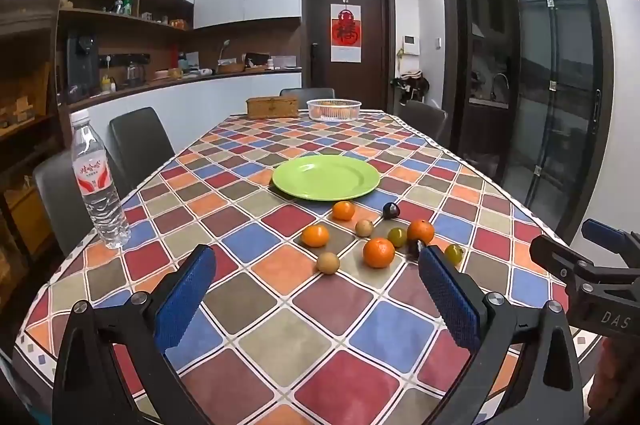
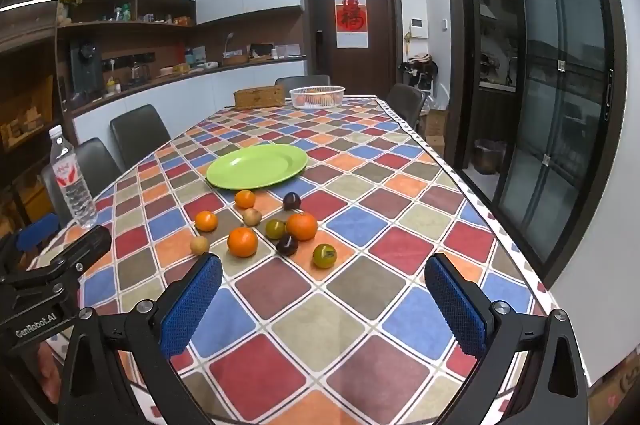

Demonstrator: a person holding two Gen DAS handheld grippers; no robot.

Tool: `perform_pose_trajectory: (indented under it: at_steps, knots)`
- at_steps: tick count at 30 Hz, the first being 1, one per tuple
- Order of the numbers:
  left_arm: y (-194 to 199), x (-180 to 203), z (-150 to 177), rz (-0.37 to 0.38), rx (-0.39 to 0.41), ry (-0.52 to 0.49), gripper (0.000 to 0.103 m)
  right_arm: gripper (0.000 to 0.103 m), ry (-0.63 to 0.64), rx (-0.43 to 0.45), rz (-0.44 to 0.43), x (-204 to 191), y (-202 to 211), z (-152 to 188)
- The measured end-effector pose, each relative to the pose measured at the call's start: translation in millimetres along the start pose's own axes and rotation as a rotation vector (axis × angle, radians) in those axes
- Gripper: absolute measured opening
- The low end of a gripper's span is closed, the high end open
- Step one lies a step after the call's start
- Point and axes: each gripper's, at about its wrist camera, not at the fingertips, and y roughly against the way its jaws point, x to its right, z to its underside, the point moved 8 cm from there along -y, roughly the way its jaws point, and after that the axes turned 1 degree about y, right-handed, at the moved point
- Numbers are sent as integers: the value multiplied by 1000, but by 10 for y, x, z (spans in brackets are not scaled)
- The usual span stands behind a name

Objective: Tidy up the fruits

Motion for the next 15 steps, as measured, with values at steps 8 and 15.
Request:
perform_pose_trajectory:
  at_steps: [8, 15]
  knots:
    - [-1, -3, 1, 3, 0, 2, 103, 102, 0, 5, 4, -19, 2, 24]
    - [1, 1, -6, 2, -1, 2, 103, 102, 2, 5, 2, -30, -6, 20]
